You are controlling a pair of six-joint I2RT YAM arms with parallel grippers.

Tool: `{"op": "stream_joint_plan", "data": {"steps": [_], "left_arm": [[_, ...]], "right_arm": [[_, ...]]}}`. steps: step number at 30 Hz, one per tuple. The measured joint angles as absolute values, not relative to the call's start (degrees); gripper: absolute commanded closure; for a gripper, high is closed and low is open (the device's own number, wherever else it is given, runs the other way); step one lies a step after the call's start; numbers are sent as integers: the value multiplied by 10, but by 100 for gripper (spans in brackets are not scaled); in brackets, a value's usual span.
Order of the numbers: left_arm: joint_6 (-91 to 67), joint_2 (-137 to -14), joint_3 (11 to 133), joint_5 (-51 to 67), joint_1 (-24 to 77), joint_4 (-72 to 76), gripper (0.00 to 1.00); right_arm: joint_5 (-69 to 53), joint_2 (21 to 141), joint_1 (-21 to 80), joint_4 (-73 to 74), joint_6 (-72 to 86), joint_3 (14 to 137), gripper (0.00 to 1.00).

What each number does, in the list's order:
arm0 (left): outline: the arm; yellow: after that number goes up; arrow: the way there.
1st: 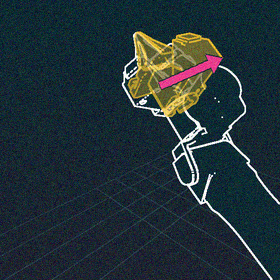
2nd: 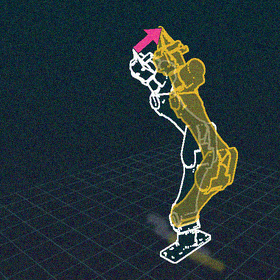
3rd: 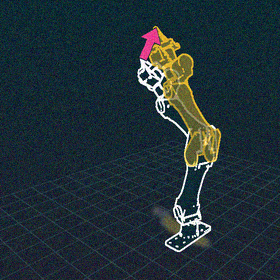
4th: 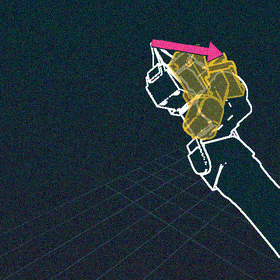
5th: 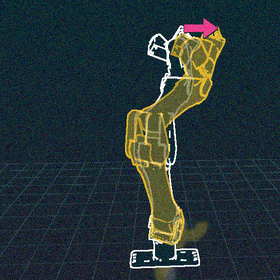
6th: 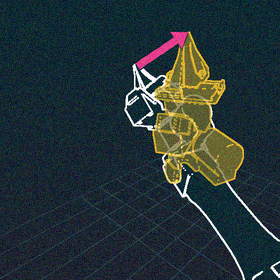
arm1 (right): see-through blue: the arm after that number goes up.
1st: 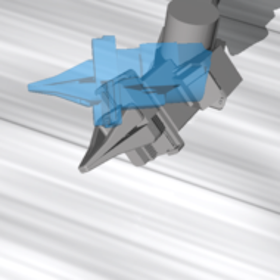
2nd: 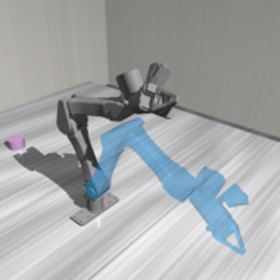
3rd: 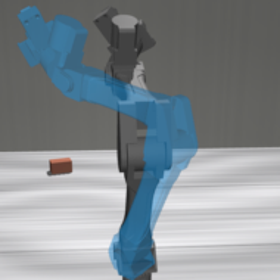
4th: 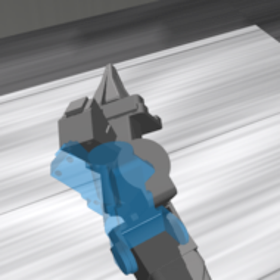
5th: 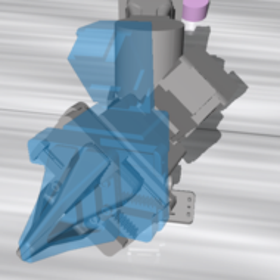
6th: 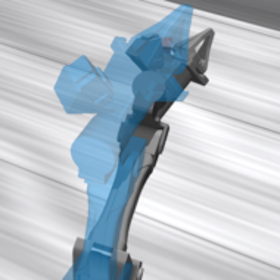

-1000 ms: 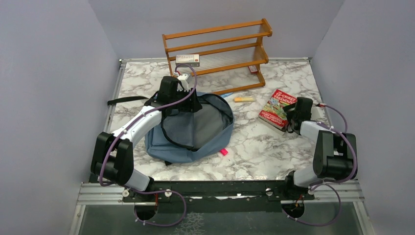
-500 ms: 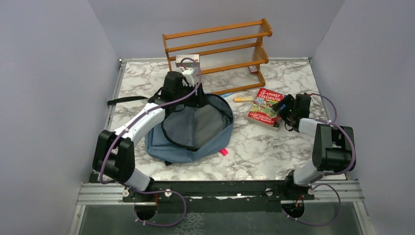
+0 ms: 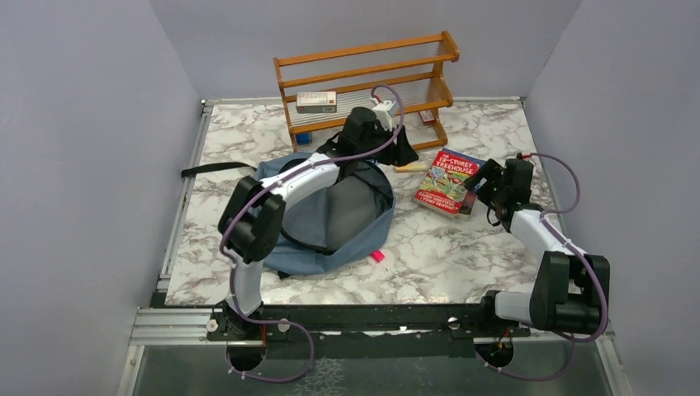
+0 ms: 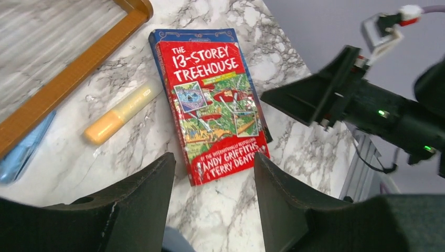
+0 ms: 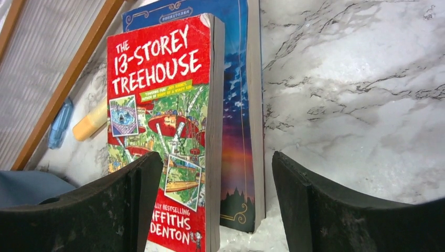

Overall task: Pack the student bag
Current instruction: Move the book to the center of the board, then pick up the book from the center of the board.

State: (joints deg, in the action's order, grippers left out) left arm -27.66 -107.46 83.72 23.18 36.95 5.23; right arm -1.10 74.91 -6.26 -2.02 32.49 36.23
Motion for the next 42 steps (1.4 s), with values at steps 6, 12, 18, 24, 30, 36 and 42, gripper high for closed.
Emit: {"op": "stream_joint_plan", "data": {"steps": [6, 12, 18, 24, 30, 36, 42], "left_arm": [[-292, -1203, 935, 237, 378, 56, 40], [-295, -1272, 998, 246, 378, 42, 33], [-306, -1306, 1018, 255, 378, 42, 28], [-318, -1341, 1037, 268, 378, 44, 26], [-332, -1361, 1037, 281, 383, 47, 26], [-354, -1378, 1032, 296, 393, 62, 26], [-379, -1391, 1027, 319, 395, 89, 39]], "right_arm": [[-72, 736, -63, -3, 309, 362, 26], [-142, 762, -62, -10, 302, 361, 30], [-162, 811, -62, -14, 300, 375, 33], [-162, 845, -62, -16, 299, 401, 43], [-158, 858, -62, -23, 299, 403, 53], [-155, 874, -62, -44, 299, 403, 61], [-159, 882, -62, -60, 299, 403, 62]]}}
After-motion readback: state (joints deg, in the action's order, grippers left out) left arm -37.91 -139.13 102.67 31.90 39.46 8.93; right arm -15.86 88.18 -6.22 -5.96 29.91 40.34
